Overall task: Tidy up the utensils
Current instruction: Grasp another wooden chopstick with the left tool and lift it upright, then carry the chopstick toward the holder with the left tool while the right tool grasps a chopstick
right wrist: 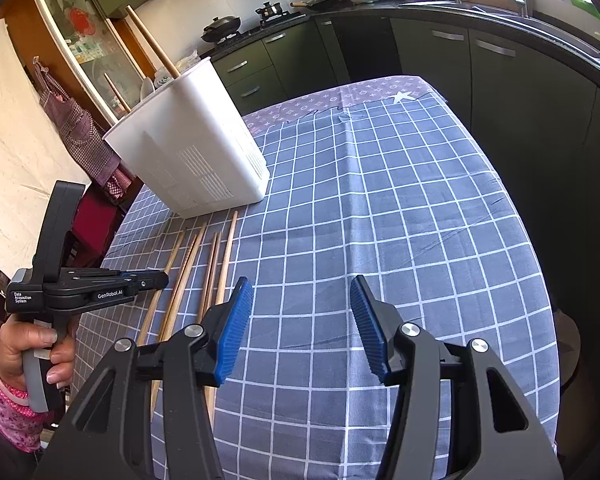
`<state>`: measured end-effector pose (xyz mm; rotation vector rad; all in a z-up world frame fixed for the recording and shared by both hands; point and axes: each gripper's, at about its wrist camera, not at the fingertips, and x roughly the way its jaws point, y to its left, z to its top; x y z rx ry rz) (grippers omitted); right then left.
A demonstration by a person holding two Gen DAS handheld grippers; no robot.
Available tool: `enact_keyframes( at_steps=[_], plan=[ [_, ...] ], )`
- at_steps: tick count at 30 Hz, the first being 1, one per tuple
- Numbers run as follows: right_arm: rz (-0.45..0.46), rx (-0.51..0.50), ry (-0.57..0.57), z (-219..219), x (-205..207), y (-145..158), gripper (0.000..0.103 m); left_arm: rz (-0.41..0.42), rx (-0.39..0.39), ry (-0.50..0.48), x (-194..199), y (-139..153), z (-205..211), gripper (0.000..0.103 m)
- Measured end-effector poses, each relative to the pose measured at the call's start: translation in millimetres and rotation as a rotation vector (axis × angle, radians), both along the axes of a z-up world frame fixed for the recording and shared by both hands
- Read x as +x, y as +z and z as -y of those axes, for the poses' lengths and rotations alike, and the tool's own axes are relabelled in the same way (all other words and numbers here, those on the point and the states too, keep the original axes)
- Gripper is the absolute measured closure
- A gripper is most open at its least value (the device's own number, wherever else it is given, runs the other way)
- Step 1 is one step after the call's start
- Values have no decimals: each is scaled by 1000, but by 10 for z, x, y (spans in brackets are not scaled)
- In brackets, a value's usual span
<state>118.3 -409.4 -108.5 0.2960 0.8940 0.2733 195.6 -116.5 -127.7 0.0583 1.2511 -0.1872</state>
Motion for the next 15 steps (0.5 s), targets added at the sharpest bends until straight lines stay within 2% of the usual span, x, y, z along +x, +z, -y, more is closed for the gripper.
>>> enact_keyframes(
  at_steps=[10,15],
  plan=[
    [-4,0,8,-51,3,1,52,219,-5,-5,-255,662,-218,97],
    [-3,-5,22,-122,-6,19,51,322,-19,4,-510,956,-371,97]
  ],
)
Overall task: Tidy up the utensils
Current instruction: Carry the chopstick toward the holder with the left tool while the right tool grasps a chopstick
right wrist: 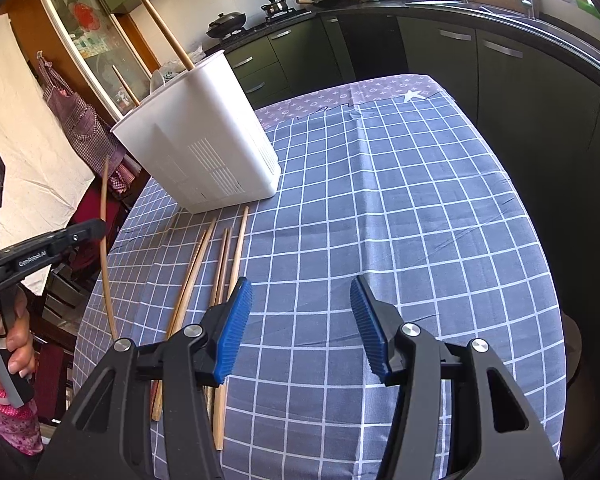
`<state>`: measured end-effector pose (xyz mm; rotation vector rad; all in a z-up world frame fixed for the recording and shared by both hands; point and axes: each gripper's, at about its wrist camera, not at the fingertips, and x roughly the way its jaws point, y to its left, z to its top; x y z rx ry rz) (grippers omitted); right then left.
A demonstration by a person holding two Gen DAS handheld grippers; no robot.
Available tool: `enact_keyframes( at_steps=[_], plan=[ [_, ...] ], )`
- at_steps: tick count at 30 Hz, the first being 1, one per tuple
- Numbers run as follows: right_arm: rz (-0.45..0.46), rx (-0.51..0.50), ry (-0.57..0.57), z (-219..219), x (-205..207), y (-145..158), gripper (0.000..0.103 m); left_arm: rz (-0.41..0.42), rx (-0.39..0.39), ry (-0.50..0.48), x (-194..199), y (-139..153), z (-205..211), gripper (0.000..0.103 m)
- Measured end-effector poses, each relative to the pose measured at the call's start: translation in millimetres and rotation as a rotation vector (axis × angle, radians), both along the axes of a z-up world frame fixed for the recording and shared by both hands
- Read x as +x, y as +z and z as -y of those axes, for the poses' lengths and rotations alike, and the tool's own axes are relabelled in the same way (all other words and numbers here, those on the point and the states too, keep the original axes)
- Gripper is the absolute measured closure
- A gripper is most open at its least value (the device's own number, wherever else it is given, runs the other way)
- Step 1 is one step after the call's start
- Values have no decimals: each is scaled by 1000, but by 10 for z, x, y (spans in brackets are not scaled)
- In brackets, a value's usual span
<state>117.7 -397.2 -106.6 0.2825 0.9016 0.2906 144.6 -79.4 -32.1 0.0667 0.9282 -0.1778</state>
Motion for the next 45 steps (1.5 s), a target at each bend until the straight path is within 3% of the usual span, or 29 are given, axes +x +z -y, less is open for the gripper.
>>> enact_keyframes(
  at_steps=[12,19,20,25,34,41,45],
  plan=[
    [3,-32,41,-196,5,69,51,115,-48,7,-329,377,-253,97],
    [-55,-91,119,-459,307,-15,51,157,-64,3,-482,479,-334,97],
    [-73,-109,130,-509,382,-53,52,159,-66,3,-494,485,-341,97],
    [-158,-129,179,-698,680,-243,79,161,-73,1,-525,487,-373,97],
    [-213,-203,220,-1002,930,-386,79,155,-73,-11,-501,470,-372,97],
    [-207,-321,225,-1262,1000,-437,79,154,-73,-15,-498,460,-376,97],
    [-191,-371,231,-1367,1011,-440,95,153,-72,-15,-497,461,-372,97]
  ],
)
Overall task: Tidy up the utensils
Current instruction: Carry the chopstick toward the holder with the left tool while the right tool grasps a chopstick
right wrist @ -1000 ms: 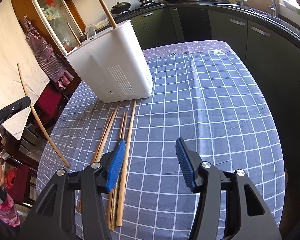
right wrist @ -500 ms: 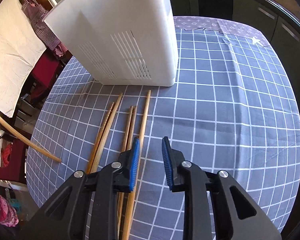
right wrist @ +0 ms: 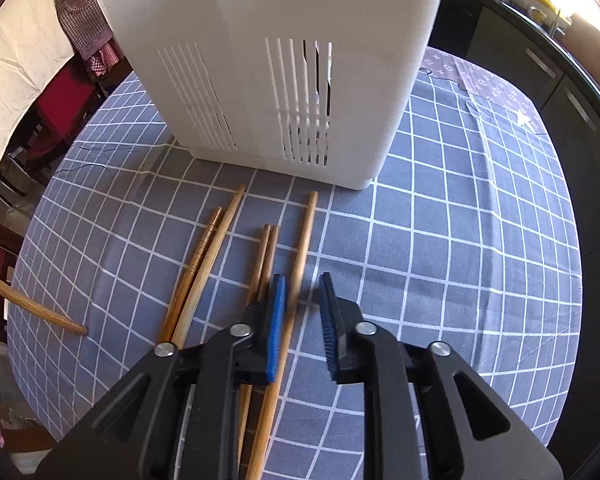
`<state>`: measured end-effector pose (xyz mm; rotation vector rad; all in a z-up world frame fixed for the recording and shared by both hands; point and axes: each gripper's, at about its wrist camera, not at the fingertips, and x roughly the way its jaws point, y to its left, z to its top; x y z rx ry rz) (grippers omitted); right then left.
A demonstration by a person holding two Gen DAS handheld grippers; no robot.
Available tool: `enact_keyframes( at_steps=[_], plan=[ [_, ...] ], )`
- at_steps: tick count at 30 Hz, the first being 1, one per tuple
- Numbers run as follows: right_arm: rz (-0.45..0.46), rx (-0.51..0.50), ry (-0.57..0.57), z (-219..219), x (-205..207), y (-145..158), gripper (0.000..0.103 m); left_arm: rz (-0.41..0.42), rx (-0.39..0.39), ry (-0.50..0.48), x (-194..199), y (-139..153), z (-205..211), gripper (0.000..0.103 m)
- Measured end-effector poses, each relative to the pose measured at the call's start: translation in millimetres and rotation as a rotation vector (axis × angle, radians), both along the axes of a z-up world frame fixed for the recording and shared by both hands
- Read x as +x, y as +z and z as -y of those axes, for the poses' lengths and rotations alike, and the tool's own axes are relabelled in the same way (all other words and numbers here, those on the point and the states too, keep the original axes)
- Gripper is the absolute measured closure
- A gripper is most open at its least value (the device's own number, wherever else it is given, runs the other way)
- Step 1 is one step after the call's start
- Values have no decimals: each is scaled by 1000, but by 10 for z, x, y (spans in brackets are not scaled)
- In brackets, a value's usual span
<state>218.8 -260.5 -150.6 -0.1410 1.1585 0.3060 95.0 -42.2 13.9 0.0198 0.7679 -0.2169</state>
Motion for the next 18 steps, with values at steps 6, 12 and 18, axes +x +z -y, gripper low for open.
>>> enact_keyframes(
  at_steps=[6,12,18],
  plan=[
    [39,76,-8,115,-84,129,96,1,5,1,26,4,10,97],
    [221,222,-20,417,-407,743,96,-3,11,-6,38,8,18,97],
    [408,298,-35,736,-730,1342,96,-2,15,-5,35,6,12,97]
  ],
)
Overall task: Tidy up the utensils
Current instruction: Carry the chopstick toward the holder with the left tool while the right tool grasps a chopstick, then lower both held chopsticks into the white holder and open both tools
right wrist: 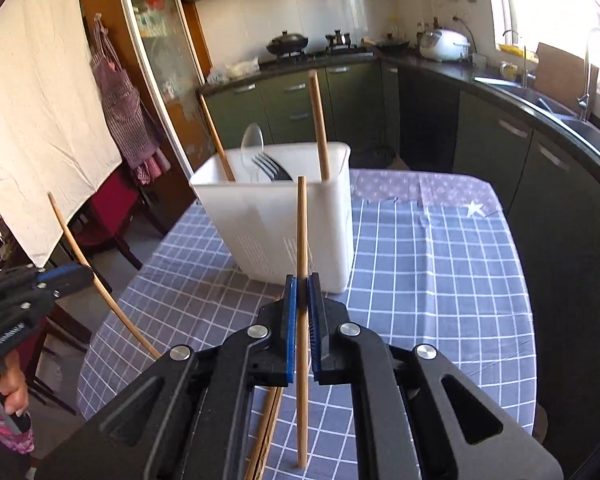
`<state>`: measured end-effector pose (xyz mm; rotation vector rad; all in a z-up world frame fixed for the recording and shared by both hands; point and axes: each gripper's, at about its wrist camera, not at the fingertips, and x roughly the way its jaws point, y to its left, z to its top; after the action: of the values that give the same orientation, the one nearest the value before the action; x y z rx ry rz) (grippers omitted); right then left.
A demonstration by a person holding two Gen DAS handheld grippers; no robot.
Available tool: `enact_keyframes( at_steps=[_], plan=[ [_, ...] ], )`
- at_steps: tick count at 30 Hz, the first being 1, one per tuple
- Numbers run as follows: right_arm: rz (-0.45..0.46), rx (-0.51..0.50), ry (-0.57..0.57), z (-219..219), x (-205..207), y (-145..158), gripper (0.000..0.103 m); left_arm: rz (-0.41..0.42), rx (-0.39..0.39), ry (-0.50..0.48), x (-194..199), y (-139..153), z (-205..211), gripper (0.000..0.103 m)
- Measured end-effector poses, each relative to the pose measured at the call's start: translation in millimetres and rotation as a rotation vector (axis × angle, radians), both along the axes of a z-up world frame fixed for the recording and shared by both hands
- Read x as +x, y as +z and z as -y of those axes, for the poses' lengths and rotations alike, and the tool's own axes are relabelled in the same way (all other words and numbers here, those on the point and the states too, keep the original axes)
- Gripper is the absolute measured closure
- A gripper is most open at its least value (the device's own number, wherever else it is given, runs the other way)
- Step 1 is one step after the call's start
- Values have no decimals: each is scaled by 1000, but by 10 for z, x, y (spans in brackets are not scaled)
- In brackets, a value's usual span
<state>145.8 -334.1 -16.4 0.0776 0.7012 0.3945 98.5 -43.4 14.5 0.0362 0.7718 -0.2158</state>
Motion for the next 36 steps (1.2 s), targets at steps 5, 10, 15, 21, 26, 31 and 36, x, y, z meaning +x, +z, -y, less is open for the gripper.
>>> enact_keyframes(
  at_steps=[5,10,15,21,26,31,36],
  plan=[
    [41,-7,-3,35,-132,144,96,1,-1,-4,-3,-4,11,97],
    [45,3,-3,39,-219,168,96,2,-2,-12,-20,10,29,97],
    [52,11,2,37,-219,166,96,14,-4,-15,-24,68,26,97],
    [62,22,12,-2,-151,255,96,9,-15,-28,41,117,61,97],
    [82,34,33,-56,-116,421,96,12,-23,-41,134,227,94,97],
    [112,63,54,-94,-60,721,96,23,-29,-66,243,435,173,97],
    [188,96,55,-95,-52,1173,96,58,-75,-99,364,826,230,97]
  ],
)
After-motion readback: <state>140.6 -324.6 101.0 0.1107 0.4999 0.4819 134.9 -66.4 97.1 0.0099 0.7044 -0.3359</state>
